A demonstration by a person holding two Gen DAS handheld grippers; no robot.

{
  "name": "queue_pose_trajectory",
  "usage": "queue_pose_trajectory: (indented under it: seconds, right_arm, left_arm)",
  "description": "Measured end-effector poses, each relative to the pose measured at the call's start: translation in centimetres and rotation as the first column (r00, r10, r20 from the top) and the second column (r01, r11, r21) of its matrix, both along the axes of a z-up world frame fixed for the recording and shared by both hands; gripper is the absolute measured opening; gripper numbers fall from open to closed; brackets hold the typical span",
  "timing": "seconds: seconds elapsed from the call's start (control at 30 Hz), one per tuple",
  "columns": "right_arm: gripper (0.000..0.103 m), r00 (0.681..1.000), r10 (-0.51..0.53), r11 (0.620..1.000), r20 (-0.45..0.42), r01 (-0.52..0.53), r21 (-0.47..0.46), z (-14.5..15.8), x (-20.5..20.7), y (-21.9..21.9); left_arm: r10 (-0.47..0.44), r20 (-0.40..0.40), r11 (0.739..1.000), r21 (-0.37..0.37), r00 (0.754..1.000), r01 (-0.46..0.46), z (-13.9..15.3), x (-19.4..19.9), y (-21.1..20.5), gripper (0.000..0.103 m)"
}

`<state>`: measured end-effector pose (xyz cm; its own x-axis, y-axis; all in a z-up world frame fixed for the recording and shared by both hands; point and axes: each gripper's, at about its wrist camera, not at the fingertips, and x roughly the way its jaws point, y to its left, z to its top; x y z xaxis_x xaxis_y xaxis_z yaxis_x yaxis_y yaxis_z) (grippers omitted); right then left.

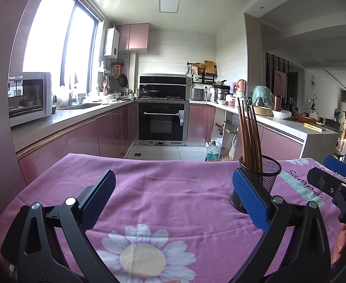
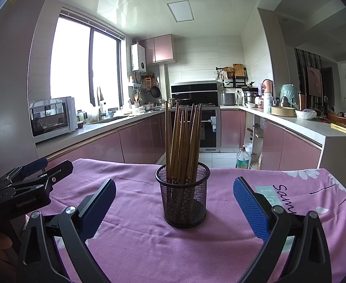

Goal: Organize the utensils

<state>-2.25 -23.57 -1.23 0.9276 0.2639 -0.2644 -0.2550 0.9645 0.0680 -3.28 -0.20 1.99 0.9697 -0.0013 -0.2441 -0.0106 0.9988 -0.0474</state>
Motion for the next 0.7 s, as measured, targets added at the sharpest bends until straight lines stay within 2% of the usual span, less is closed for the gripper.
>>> queue_pose_trajectory:
  seconds: [0.7]
  right_arm:
    - [0.096,1.0,-0.003,1.0,-0.001,0.003,0.0,0.05,-0.03,0.02]
  left_arm:
    - [-0.003,-0.001,1.0,0.001,1.0,0.003,-0.27,-0.06,-0.01,0.098]
